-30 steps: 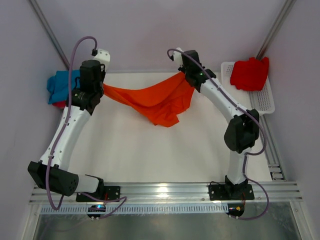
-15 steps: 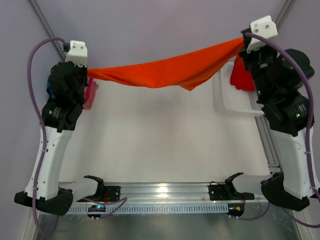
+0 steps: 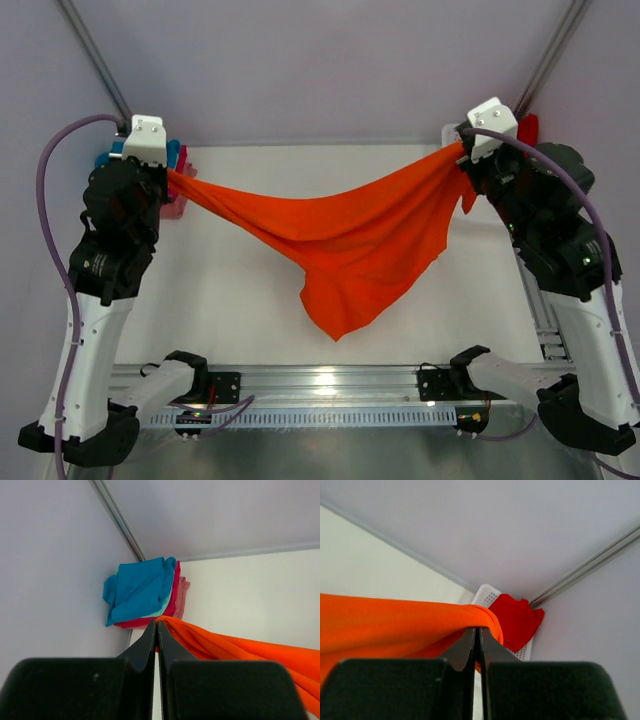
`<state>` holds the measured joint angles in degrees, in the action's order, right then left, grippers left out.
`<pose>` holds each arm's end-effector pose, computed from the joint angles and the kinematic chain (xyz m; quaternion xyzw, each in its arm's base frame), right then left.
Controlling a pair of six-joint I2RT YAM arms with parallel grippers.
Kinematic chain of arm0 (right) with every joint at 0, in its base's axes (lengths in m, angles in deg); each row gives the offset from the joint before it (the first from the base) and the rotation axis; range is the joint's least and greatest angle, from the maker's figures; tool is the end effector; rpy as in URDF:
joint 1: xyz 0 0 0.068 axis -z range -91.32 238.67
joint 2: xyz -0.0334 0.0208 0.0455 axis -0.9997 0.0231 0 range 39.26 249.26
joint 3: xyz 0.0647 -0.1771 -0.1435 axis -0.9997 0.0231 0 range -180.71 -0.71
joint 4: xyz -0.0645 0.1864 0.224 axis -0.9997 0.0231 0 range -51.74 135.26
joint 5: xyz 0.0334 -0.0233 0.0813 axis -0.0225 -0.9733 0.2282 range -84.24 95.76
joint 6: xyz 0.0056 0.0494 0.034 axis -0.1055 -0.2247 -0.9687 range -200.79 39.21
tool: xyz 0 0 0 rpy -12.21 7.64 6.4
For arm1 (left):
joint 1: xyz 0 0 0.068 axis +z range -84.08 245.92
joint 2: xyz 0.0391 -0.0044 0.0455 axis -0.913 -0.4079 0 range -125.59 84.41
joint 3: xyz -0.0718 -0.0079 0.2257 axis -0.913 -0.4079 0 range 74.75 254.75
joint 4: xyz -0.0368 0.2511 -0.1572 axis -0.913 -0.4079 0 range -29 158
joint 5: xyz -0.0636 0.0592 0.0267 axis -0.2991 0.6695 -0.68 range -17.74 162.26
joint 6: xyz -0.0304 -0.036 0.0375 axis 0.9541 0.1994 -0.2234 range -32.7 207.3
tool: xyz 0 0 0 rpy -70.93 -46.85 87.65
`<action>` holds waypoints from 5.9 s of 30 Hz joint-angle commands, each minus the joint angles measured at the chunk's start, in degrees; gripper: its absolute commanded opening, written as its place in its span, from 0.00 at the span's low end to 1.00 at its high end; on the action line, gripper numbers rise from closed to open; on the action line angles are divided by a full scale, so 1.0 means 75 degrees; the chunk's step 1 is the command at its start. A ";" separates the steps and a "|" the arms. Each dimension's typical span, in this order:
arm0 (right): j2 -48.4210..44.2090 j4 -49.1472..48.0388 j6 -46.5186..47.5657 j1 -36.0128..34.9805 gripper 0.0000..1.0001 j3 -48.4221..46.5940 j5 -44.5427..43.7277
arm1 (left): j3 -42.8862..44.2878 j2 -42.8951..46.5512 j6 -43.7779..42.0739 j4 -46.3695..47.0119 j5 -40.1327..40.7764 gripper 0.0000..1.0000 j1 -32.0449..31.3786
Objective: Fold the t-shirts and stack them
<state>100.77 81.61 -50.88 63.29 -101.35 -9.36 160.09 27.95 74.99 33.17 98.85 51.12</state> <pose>0.1958 0.0800 0.5301 -0.2577 0.6849 -0.1229 0.6703 0.2253 -0.0389 0.4805 0.0199 0.7389 0.1566 0.6551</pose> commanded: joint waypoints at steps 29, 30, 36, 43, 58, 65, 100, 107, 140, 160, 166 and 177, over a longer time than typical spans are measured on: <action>0.7887 -0.6856 0.1742 0.0069 0.95 0.0739 -0.2765 | -0.1465 -0.2033 0.0282 0.1363 -0.0849 0.00 0.0053; 0.7899 -0.6859 0.1684 0.0069 0.99 0.0704 -0.2882 | -0.1418 -0.2103 0.0410 0.1305 -0.0931 0.00 0.0053; 0.7175 -0.5818 0.0716 0.0045 0.99 0.1031 -0.2429 | -0.1277 -0.2034 0.0494 0.1211 -0.0955 0.00 0.0053; 0.4527 -0.2634 0.0054 0.0022 0.99 0.3114 0.3006 | -0.1231 -0.1987 0.0505 0.1105 -0.0920 0.00 0.0053; 0.3598 -0.2143 0.1262 -0.1968 0.91 0.5412 0.3532 | -0.1055 -0.2256 0.0834 0.0871 -0.1307 0.00 0.0053; 0.4523 -0.2617 0.0302 -0.3388 0.91 0.4877 0.2871 | -0.1113 -0.2338 0.0869 0.0917 -0.1330 0.00 0.0052; 0.5157 -0.2359 -0.0543 -0.4982 0.89 0.4337 0.2847 | -0.0972 -0.2596 0.1080 0.0847 -0.1272 0.00 0.0053; 0.5274 -0.2382 -0.0613 -0.5006 0.88 0.4477 0.3034 | -0.0984 -0.2608 0.1150 0.0835 -0.1342 0.00 0.0053; 0.6223 -0.2605 -0.0461 -0.4994 0.61 0.4384 0.2976 | -0.1219 -0.2479 0.1244 0.0871 -0.1483 0.00 0.0041; 0.5920 -0.2300 -0.0122 -0.4994 0.03 0.3951 0.1912 | -0.1266 -0.2491 0.1197 0.0940 -0.1389 0.00 0.0053; 0.4586 -0.2710 0.0698 -0.4620 0.03 0.3402 -0.0676 | -0.0833 -0.2584 0.0741 0.1058 -0.0196 0.00 0.0053; 0.3224 -0.4267 0.3240 -0.2617 0.03 0.2076 -0.3889 | 0.0000 -0.2397 -0.0209 0.1468 0.0931 0.00 0.0053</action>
<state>127.09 54.46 -33.92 41.23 -83.18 -29.66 157.99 7.71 76.02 40.60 102.52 51.23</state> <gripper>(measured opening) 0.037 0.004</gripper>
